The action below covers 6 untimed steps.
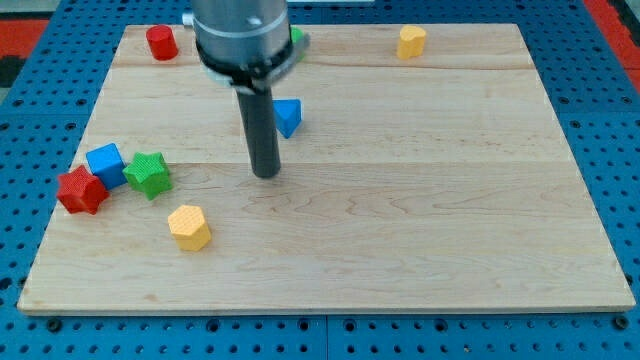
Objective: Move the blue triangle to the bottom of the green circle
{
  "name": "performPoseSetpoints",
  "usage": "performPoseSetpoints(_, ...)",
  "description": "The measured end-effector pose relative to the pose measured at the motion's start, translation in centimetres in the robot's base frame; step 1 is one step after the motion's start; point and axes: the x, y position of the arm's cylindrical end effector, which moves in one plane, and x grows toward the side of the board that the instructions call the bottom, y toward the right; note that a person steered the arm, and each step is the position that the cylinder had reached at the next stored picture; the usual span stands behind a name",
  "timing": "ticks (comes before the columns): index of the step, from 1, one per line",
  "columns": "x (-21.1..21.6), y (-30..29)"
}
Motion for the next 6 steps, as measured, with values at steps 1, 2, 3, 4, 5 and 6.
performPoseSetpoints(1, -2.6, 1.8)
performPoseSetpoints(2, -6.7, 0.4)
performPoseSetpoints(3, -10.1, 0.1)
performPoseSetpoints(4, -12.9, -0.6)
performPoseSetpoints(5, -13.9, -1.9)
performPoseSetpoints(6, -11.2, -6.8)
